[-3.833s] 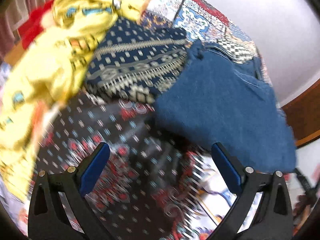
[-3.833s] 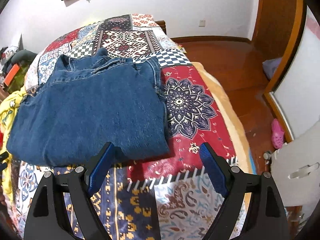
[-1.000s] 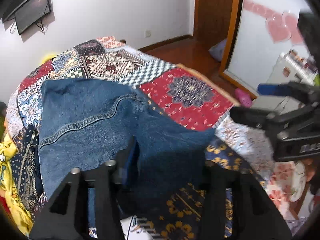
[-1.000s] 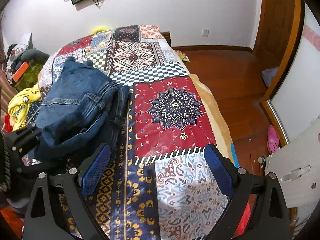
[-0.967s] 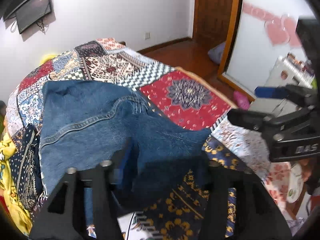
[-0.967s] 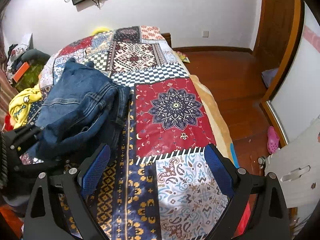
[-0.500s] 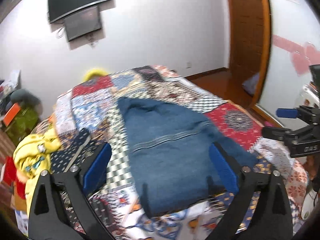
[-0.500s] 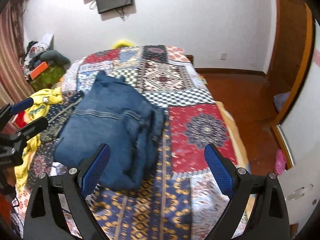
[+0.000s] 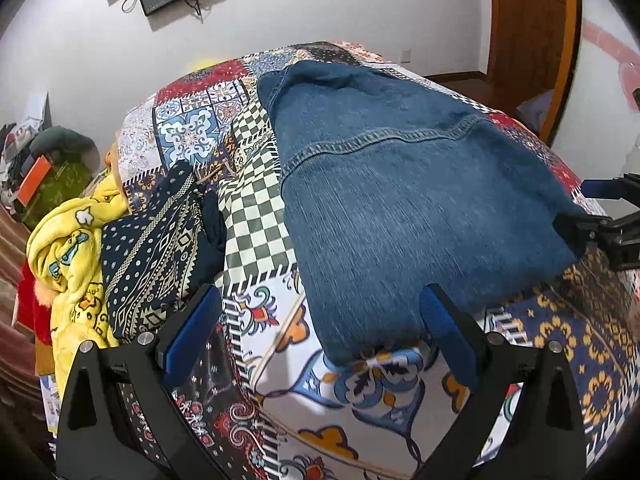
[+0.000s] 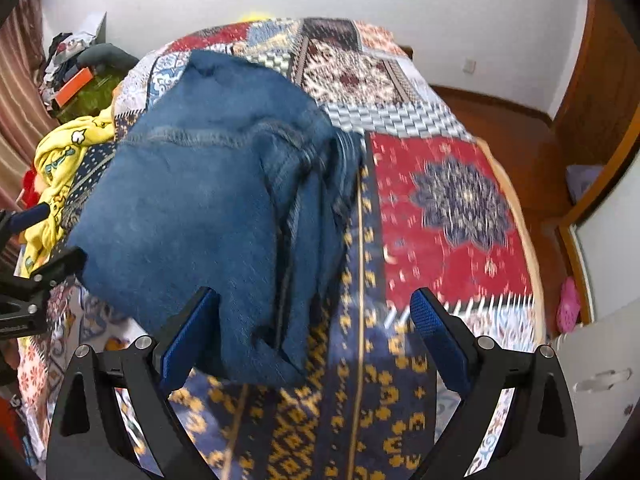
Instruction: Fold large clothes
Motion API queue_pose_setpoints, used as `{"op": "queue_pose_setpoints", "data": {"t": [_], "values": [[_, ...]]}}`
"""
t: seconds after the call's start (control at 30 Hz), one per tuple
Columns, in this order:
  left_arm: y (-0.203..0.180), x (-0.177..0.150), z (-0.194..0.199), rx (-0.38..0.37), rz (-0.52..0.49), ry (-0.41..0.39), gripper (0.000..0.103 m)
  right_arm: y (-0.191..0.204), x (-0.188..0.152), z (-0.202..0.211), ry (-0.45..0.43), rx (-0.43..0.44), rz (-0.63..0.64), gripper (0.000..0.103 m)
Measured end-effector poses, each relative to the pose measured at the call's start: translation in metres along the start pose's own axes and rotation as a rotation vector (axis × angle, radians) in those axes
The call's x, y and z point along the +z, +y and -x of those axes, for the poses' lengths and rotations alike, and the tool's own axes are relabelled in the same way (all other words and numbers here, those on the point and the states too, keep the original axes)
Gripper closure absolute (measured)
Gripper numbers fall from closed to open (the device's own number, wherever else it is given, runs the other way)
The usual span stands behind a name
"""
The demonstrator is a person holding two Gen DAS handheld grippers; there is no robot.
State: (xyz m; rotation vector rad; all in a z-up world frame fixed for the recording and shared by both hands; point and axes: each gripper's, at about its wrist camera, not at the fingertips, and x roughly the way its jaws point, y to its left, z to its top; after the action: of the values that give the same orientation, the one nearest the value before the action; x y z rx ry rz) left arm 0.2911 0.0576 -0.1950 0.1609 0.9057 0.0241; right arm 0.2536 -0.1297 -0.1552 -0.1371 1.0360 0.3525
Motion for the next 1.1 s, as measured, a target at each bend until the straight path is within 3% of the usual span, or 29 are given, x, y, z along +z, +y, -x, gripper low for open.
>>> {"op": "queue_pose_setpoints", "data": {"t": [0.27, 0.47, 0.67, 0.8, 0.87, 1.0, 1.1], "values": [[0.012, -0.018, 0.011, 0.028, -0.003, 0.043, 0.003, -0.022, -0.016, 0.032, -0.039, 0.012, -0.048, 0.007], [0.035, 0.000, 0.039, 0.088, 0.025, -0.032, 0.003, -0.027, -0.005, 0.054, -0.108, 0.001, -0.051, 0.007], [0.055, 0.024, 0.047, 0.090, 0.100, -0.101, 0.001, -0.023, 0.017, 0.063, -0.212, 0.033, -0.064, 0.007], [0.067, 0.041, 0.029, 0.029, 0.159, -0.088, 0.001, -0.016, 0.036, 0.052, -0.206, 0.096, -0.047, 0.007], [0.073, 0.047, 0.015, -0.037, 0.195, -0.069, 0.001, -0.013, 0.042, 0.038, -0.176, 0.138, -0.042, 0.007], [0.084, 0.051, -0.027, -0.210, 0.292, 0.006, 0.001, -0.014, 0.051, -0.009, -0.043, 0.234, -0.074, 0.007], [0.085, 0.051, -0.064, -0.344, 0.348, 0.105, 0.001, -0.020, 0.052, -0.045, 0.051, 0.300, -0.131, 0.007]]}}
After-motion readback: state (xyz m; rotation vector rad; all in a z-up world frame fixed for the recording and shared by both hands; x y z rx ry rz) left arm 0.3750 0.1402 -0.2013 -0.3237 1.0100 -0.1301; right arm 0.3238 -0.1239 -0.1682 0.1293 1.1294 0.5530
